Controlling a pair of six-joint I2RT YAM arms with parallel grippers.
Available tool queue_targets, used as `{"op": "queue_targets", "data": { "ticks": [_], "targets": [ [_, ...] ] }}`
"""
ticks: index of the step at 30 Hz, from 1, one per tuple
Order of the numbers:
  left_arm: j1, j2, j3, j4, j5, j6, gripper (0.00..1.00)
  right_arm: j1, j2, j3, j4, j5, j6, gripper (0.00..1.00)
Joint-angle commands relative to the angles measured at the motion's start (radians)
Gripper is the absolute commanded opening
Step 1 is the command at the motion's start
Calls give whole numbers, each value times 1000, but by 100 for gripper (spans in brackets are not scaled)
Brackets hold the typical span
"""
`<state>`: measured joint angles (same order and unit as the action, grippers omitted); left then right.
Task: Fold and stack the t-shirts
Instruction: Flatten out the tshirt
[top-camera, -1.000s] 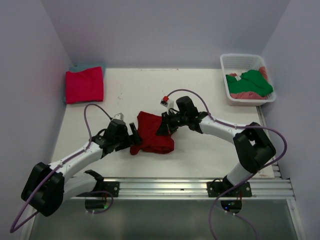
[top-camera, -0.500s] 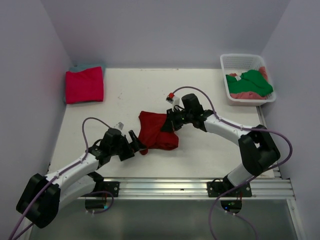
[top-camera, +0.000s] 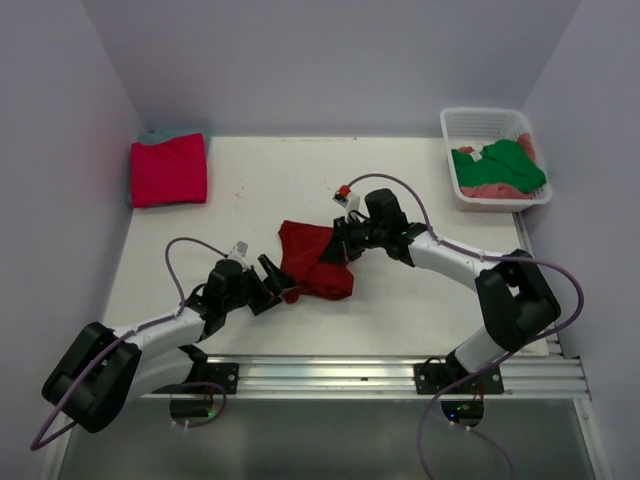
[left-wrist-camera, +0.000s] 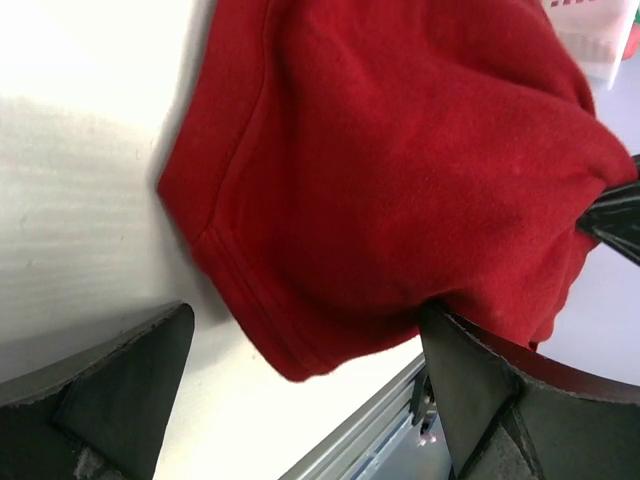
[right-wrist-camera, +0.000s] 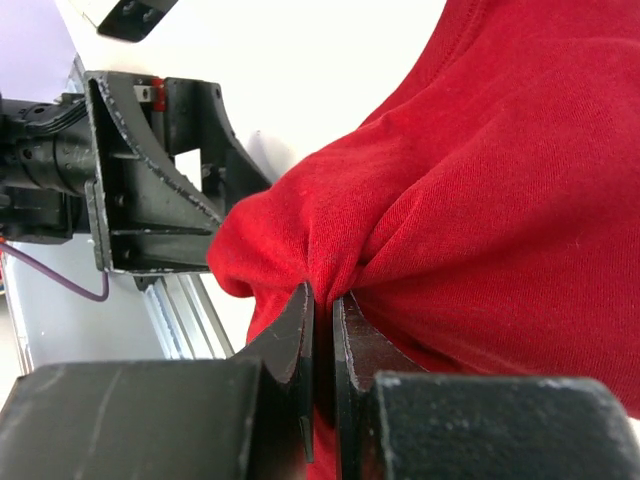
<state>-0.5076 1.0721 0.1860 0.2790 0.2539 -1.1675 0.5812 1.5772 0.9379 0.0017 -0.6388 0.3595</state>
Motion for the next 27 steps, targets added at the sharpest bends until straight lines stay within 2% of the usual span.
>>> {"op": "queue_targets", "data": {
  "ticks": [1, 3, 5, 6, 8, 9, 12, 14, 18, 21, 22, 23, 25, 26, 27],
  "targets": [
    [-6, 60, -30, 87, -87, -1, 99, 2, -31, -16, 75, -42, 21, 0],
    [-8, 77, -31, 146, -87, -3, 95, 2, -32, -24, 83, -45, 22, 0],
    [-6, 97, -34, 208, -87, -8, 79, 0, -31, -33, 81, -51, 21, 0],
    [-6, 101, -36, 228, -87, -8, 61, 0, -32, -36, 84, -53, 21, 0],
    [-6, 106, -33, 255, -94, -8, 42, 0, -32, -45, 86, -53, 22, 0],
    [-8, 106, -28, 255, -100, -6, 27, 2, -34, -50, 89, -53, 22, 0],
    [-6, 100, -8, 239, -111, 6, 6, 0, -39, -56, 89, -53, 21, 0],
    [-6, 86, 6, 224, -116, 12, 0, 0, -45, -56, 86, -52, 19, 0],
    [-6, -4, 38, 171, -133, 60, 0, 0, -54, -53, 63, -42, 3, 0],
    [-8, -195, 99, 68, -179, 130, 0, 0, -62, -45, 31, -6, -10, 0],
    [-9, -236, 142, 13, -203, 150, 0, 2, -63, -41, 18, 34, -11, 3],
    [-9, -271, 165, -10, -212, 170, 0, 0, -65, -34, 2, 59, -23, 23],
    [-11, -360, 210, -67, -228, 219, 0, 0, -80, -21, -41, 114, -28, 36],
    [-11, -379, 254, -84, -229, 232, 0, 0, -86, -16, -54, 190, -28, 53],
    [-12, -403, 277, -99, -228, 252, 0, 0, -97, -1, -86, 233, -28, 59]
  ]
}}
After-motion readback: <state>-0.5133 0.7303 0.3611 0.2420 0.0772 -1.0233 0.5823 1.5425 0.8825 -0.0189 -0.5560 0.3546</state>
